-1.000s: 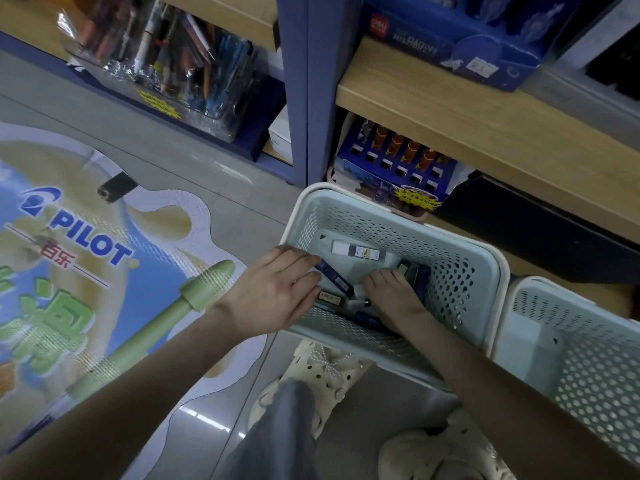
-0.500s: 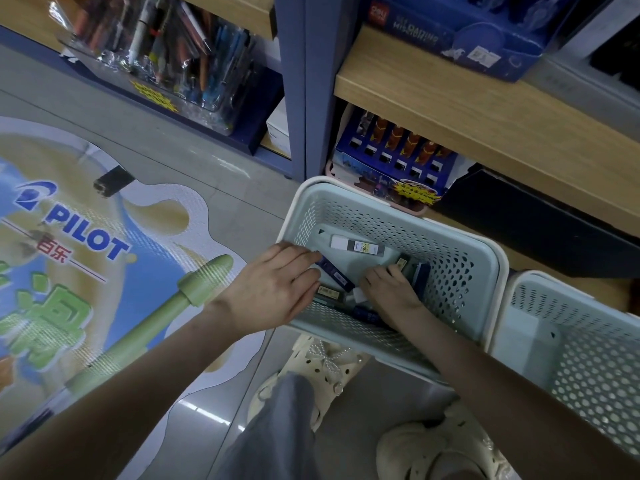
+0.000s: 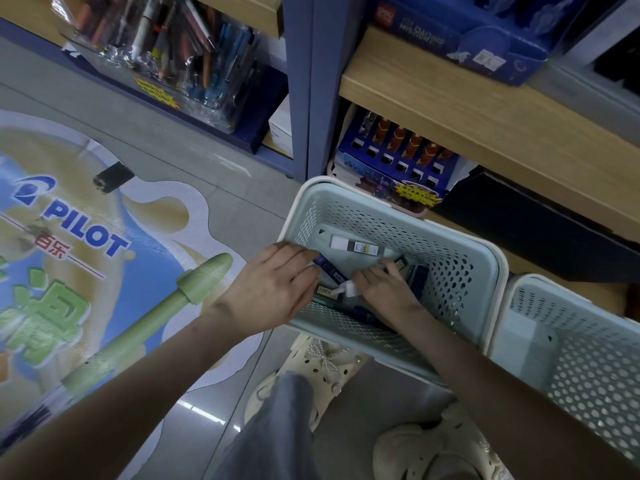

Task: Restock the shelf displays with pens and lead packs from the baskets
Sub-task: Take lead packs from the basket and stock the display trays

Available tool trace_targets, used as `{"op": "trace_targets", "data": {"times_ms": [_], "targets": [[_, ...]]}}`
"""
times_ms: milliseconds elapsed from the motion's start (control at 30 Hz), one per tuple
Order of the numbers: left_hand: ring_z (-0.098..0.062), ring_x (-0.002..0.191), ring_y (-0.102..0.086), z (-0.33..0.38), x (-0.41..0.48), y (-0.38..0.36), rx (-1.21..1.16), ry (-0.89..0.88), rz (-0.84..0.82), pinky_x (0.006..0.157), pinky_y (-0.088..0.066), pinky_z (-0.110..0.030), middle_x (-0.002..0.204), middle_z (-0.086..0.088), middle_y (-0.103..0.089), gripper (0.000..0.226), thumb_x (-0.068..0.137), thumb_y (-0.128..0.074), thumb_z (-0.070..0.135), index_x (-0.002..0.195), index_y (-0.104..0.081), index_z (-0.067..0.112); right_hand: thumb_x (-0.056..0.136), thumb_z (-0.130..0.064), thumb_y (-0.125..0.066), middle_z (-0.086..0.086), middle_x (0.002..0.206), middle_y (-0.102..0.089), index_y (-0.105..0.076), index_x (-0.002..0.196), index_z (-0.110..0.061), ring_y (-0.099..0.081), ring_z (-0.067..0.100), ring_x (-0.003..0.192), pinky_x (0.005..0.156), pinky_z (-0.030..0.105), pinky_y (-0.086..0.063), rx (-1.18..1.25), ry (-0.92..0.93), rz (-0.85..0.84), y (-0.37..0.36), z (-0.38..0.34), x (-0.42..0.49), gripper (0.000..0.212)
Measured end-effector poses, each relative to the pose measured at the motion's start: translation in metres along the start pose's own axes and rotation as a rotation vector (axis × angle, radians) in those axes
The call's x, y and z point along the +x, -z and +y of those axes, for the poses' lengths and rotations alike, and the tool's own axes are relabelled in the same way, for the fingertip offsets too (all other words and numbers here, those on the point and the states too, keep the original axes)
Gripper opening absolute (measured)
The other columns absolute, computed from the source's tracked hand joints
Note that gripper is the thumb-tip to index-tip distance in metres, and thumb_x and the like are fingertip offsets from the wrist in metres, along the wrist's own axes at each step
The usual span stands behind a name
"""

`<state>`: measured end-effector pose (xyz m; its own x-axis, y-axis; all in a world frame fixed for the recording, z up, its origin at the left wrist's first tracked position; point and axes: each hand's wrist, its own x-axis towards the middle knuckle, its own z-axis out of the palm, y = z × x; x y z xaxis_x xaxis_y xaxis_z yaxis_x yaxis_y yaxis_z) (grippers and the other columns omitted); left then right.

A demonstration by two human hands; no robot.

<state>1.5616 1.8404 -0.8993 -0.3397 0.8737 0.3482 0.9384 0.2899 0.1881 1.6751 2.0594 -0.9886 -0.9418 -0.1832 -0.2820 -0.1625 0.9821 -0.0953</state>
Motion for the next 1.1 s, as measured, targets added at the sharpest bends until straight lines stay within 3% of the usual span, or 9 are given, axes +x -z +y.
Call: {"op": "trace_targets", "data": {"times_ms": [133,467,567,667,767,900,1000,1033,1100], "targets": [[-0.029,0.094,-0.064,-0.001,0.001,-0.001,-0.015,-0.001,-0.02,0.088,-0.049,-0.037,0.104,-0.012,-0.069,0.023,0.096,-0.053,0.018,0.089,-0.07,0.005,0.05,-0.016,-0.087,0.002,0.086,-0.065,-0.061,0.095,-0.012,-0.061,0.021,0.08,0.075,0.029,-0.035,0.067,0.056,-0.09,-0.009,-0.007,0.007,0.052],[-0.028,0.098,-0.06,-0.002,0.0,0.0,-0.045,0.005,-0.024,0.091,-0.046,-0.035,0.107,-0.012,-0.068,0.024,0.098,-0.051,0.021,0.098,-0.069,0.005,0.08,-0.013,-0.058,0.013,0.096,-0.065,-0.055,0.111,-0.006,-0.052,0.021,0.093,0.083,0.025,-0.032,0.371,0.142,0.194,0.002,-0.027,0.028,0.032],[-0.03,0.108,-0.061,-0.001,-0.001,0.001,-0.054,0.026,-0.045,0.097,-0.046,-0.037,0.116,-0.015,-0.066,0.029,0.098,-0.051,0.024,0.109,-0.066,0.002,0.083,-0.003,-0.054,0.015,0.103,-0.062,-0.044,0.114,-0.015,-0.047,0.02,0.099,0.085,0.026,-0.037,0.547,0.075,0.147,0.017,-0.033,0.028,0.035],[-0.03,0.122,-0.053,-0.001,-0.001,0.001,-0.07,0.062,-0.065,0.106,-0.04,-0.037,0.131,-0.019,-0.058,0.042,0.098,-0.052,0.03,0.123,-0.057,-0.003,0.091,0.001,-0.053,0.014,0.117,-0.055,-0.05,0.125,-0.009,-0.045,0.023,0.112,0.089,0.027,-0.033,0.734,-0.1,0.043,0.032,-0.034,0.025,0.035],[-0.026,0.137,-0.038,0.003,0.003,0.004,-0.149,0.129,-0.057,0.117,-0.028,-0.034,0.144,-0.021,-0.044,0.059,0.097,-0.054,0.038,0.137,-0.038,-0.003,0.097,-0.006,-0.048,0.006,0.113,-0.053,-0.051,0.121,-0.014,-0.052,0.023,0.11,0.086,0.034,-0.043,0.976,-0.28,0.129,0.057,-0.037,0.021,0.025],[-0.011,0.145,-0.02,0.016,0.021,0.014,-0.634,0.479,-0.084,0.118,-0.02,-0.021,0.156,-0.003,-0.021,0.087,0.087,-0.061,0.046,0.15,-0.013,0.01,0.099,-0.01,-0.047,-0.011,0.097,-0.059,-0.05,0.107,-0.025,-0.059,-0.001,0.091,0.08,0.021,-0.047,1.287,-0.365,0.23,0.113,-0.043,0.015,0.018],[0.006,0.128,-0.044,0.025,0.04,0.02,-1.038,0.713,-0.233,0.101,-0.039,-0.012,0.142,0.014,-0.042,0.066,0.09,-0.06,0.035,0.14,-0.017,0.033,0.098,-0.013,-0.048,-0.012,0.102,-0.066,-0.056,0.113,-0.025,-0.062,-0.005,0.093,0.077,0.011,-0.046,1.571,-0.401,0.191,0.146,-0.047,0.014,0.02],[0.01,0.106,-0.057,0.026,0.045,0.021,-1.046,0.759,-0.276,0.085,-0.045,-0.009,0.122,0.016,-0.055,0.046,0.093,-0.057,0.03,0.128,-0.027,0.037,0.098,-0.016,-0.049,-0.011,0.104,-0.067,-0.057,0.114,-0.026,-0.062,-0.003,0.097,0.08,0.013,-0.047,1.606,-0.401,0.176,0.148,-0.048,0.015,0.021],[0.012,0.067,-0.057,0.028,0.052,0.019,-1.017,0.802,-0.286,0.058,-0.041,-0.008,0.083,0.017,-0.056,0.023,0.098,-0.052,0.02,0.101,-0.034,0.034,0.096,-0.032,-0.05,-0.011,0.112,-0.067,-0.058,0.116,-0.033,-0.06,0.001,0.108,0.092,0.02,-0.046,1.586,-0.388,0.17,0.145,-0.049,0.014,0.022]]}}
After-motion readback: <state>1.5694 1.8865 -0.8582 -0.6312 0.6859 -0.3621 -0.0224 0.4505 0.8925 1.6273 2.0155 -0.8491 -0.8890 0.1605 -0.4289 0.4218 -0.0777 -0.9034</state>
